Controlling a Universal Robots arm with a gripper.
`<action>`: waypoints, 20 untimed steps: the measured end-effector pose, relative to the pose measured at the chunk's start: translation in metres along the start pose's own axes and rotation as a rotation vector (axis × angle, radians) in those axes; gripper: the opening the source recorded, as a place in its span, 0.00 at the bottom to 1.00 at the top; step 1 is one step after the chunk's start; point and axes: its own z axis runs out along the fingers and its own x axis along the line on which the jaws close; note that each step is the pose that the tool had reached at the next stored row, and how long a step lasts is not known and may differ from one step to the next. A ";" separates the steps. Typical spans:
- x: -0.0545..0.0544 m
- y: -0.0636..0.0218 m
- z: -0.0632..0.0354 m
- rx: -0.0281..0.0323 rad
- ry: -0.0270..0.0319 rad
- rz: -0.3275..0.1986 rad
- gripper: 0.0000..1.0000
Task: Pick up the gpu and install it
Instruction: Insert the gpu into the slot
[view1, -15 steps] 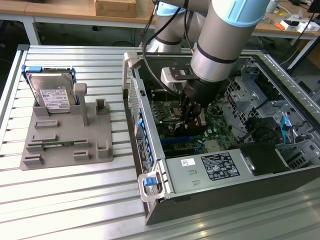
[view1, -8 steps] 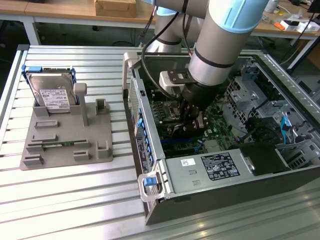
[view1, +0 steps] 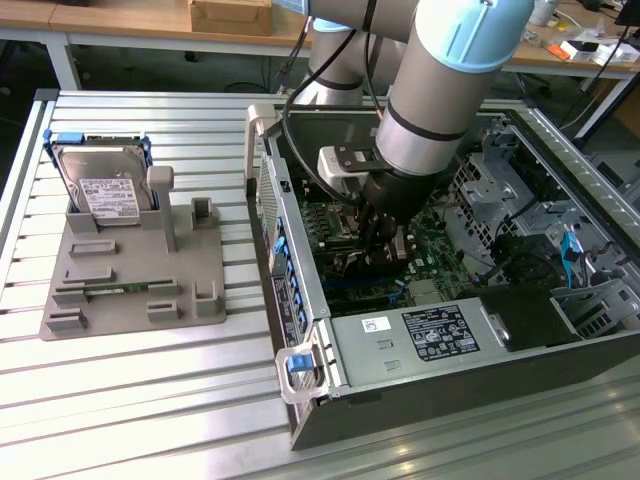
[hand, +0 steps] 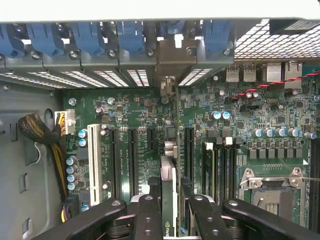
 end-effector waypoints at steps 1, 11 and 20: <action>0.000 0.0000 0.0002 0.0000 0.0000 0.000 0.27; 0.000 0.0000 0.0008 0.0001 -0.0002 0.000 0.45; -0.014 0.0000 -0.0315 0.0058 -0.0001 -0.002 0.32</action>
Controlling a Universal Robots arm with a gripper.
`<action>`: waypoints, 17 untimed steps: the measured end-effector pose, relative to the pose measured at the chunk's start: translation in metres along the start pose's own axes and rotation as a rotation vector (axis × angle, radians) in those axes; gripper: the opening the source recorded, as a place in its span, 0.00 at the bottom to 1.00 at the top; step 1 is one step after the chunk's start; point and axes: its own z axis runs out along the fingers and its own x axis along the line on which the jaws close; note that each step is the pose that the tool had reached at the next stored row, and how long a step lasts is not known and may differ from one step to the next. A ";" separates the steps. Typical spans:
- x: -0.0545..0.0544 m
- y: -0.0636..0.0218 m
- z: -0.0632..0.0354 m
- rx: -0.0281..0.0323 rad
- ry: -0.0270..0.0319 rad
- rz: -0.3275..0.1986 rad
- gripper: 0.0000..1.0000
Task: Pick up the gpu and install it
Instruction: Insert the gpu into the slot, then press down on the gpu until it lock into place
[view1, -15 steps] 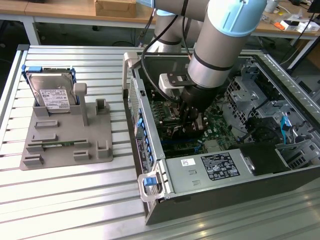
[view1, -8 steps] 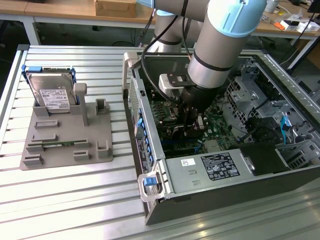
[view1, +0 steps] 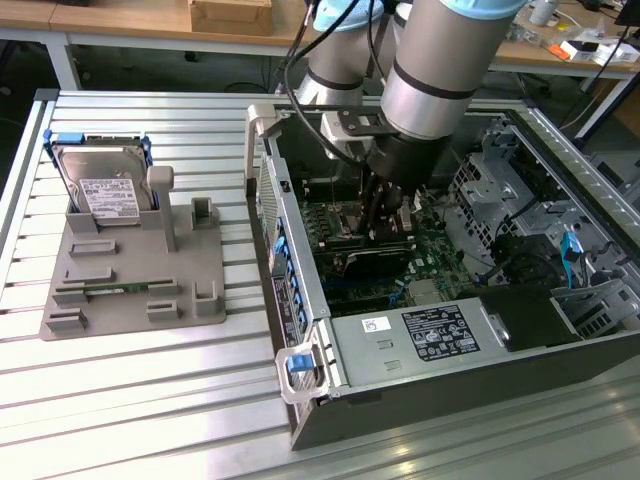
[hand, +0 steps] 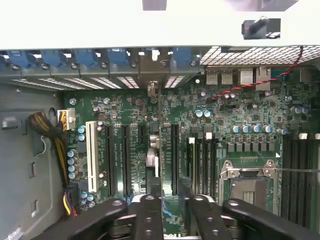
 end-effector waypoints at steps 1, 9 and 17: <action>-0.001 -0.0020 0.0001 -0.0004 -0.0002 -0.002 0.26; -0.004 -0.0370 -0.0224 -0.0219 0.0021 -0.003 0.11; -0.004 -0.0436 -0.0221 -0.0288 0.0026 -0.003 0.11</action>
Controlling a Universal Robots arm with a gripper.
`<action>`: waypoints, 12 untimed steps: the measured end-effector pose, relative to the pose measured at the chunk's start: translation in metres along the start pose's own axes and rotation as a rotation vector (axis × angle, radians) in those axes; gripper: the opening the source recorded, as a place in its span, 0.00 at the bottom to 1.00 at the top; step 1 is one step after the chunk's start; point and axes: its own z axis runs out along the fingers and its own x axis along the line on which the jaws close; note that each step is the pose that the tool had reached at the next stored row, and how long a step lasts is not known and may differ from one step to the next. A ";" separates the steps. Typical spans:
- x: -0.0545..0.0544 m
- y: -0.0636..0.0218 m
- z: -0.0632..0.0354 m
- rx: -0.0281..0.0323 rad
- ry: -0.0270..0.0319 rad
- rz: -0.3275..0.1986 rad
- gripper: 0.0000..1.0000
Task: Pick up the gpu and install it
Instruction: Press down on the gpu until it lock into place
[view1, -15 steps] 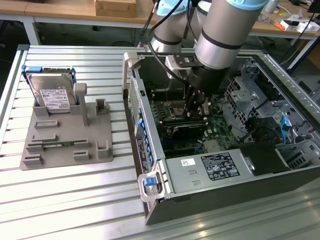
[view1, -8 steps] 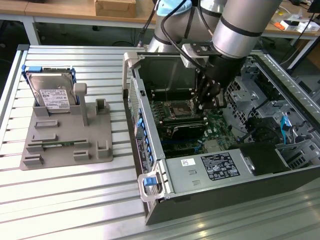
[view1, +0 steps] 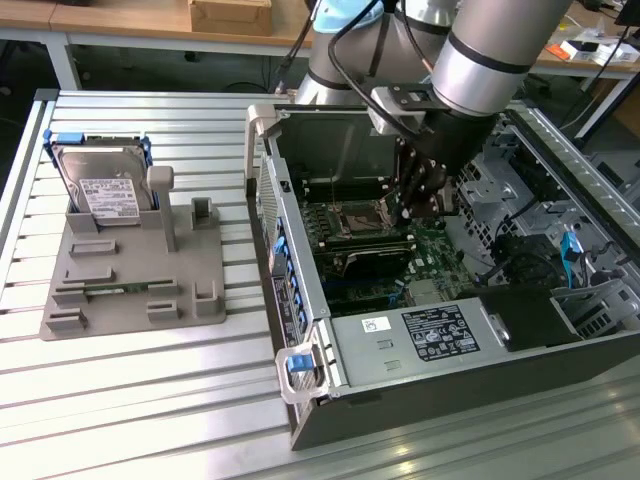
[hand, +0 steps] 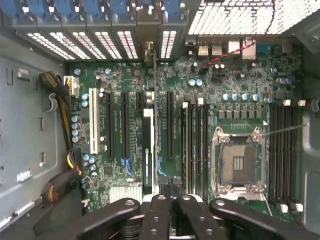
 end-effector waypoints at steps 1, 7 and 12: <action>0.001 0.0098 0.0040 0.0001 -0.0001 0.000 0.11; 0.003 0.0439 0.0213 0.0001 0.0000 0.000 0.11; 0.007 0.0578 0.0323 0.0002 0.0021 0.000 0.11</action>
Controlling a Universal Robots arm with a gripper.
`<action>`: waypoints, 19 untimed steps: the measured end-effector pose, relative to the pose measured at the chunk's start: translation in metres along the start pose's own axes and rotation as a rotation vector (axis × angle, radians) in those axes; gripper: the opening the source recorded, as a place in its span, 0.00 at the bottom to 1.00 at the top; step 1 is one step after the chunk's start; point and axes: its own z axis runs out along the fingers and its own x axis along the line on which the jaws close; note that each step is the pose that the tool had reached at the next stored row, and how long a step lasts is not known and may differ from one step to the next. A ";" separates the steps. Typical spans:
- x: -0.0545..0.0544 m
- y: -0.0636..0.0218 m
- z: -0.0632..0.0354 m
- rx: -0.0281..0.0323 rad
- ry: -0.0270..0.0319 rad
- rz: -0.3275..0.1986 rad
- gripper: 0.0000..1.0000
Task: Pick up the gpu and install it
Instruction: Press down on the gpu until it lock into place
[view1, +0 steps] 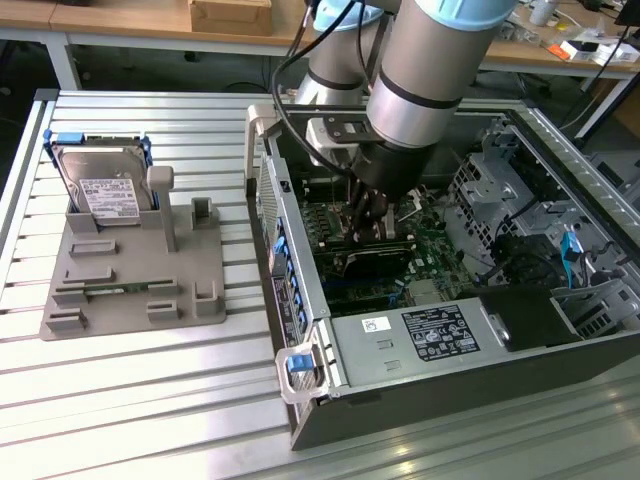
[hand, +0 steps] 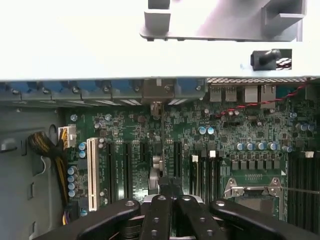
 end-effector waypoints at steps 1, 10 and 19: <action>0.000 0.0007 0.0006 -0.0001 0.0006 0.000 0.11; 0.004 0.0015 0.0132 0.0000 0.0009 0.000 0.11; 0.004 0.0031 -0.0417 0.0052 0.0082 0.000 0.11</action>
